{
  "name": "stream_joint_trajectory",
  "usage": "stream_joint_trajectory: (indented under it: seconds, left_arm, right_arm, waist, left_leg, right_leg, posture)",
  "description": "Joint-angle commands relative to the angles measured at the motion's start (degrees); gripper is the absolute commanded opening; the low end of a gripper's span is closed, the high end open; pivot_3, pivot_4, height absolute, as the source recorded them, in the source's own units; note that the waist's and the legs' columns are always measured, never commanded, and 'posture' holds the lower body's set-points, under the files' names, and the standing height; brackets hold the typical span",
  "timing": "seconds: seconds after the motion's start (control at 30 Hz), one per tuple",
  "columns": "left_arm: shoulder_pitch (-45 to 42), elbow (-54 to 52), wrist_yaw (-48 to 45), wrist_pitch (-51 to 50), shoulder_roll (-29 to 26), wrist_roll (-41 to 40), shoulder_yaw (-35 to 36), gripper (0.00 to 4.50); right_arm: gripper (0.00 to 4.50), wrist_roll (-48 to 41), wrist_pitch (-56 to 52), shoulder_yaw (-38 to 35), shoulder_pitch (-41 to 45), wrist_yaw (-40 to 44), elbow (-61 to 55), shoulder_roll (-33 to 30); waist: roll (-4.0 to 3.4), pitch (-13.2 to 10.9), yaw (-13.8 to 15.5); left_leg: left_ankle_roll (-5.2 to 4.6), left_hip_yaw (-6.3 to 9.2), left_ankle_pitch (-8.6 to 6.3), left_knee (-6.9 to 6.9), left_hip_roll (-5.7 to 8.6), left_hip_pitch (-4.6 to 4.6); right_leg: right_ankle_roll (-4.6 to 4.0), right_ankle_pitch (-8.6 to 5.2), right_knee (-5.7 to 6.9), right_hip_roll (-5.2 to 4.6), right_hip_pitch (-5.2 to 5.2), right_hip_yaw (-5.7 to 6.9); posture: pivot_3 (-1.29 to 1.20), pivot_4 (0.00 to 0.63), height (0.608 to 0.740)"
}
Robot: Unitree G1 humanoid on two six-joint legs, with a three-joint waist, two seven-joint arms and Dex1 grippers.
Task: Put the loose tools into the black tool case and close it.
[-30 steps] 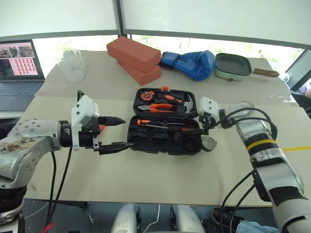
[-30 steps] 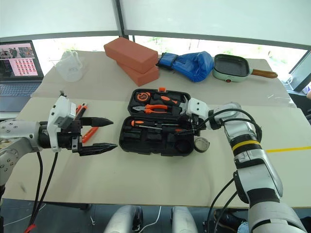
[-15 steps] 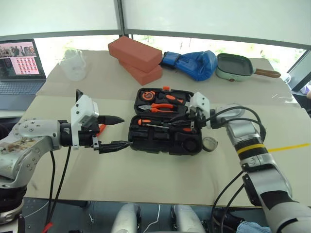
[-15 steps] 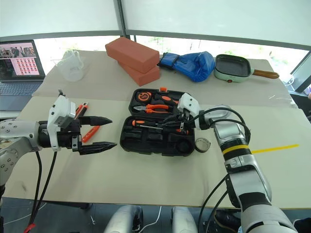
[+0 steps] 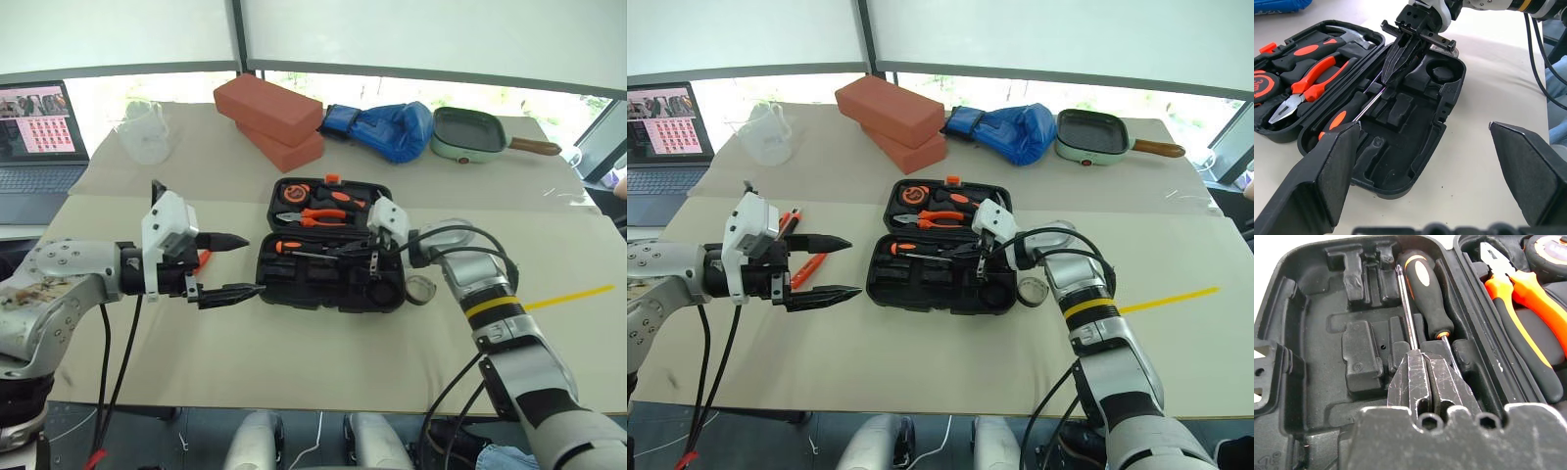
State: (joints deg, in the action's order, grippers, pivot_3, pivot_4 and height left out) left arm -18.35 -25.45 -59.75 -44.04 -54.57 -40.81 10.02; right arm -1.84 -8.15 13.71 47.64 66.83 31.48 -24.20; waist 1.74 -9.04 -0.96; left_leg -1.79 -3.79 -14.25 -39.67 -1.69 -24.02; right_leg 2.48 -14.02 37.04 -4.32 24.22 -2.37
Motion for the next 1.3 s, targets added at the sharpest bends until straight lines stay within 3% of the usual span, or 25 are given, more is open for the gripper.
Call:
stream_joint_trajectory:
  seconds: [0.03,0.53,1.0,1.3]
  left_arm:
    - [-1.5,-0.2,-0.4,1.4,-0.5,0.4,-0.3,4.50]
    - [-3.3,1.4,-0.4,2.5,0.3,1.3,-2.6,4.50]
    - [-5.3,4.2,-1.6,4.5,1.5,3.0,-5.0,4.50]
    - [-7.0,5.6,-2.1,5.4,2.4,3.8,-6.3,4.50]
  right_arm:
    - [0.02,4.6,0.1,3.6,-0.1,-1.9,3.2,0.2]
    - [0.02,7.8,1.4,6.3,-1.3,-2.3,3.6,-0.5]
    - [0.02,10.2,2.6,7.9,-0.7,-3.1,4.7,-1.2]
    - [0.02,11.5,2.2,9.1,-3.3,-3.9,5.0,-2.3]
  waist:
    - [0.00,0.0,0.0]
    - [0.04,0.0,-0.1]
    - [0.50,0.4,0.0]
    - [0.57,0.4,0.5]
  left_leg:
    - [0.00,-0.01,0.00,0.00,0.00,0.04]
    - [0.03,-0.03,0.02,0.01,-0.02,0.46]
    - [0.11,-0.04,0.05,0.60,-0.04,1.95]
    - [0.12,0.00,0.05,0.69,-0.02,2.00]
  right_leg:
    - [0.00,0.00,0.00,0.00,-0.03,0.00]
    - [-0.04,0.02,0.03,0.02,-0.39,-0.02]
    - [-0.19,-0.08,-0.32,-0.02,-1.79,-0.01]
    - [-0.20,-0.11,-0.40,-0.07,-1.88,0.05]
  posture:
    - [0.00,0.150,0.738]
    - [0.00,0.150,0.738]
    - [0.00,0.150,0.738]
    - [0.00,0.150,0.738]
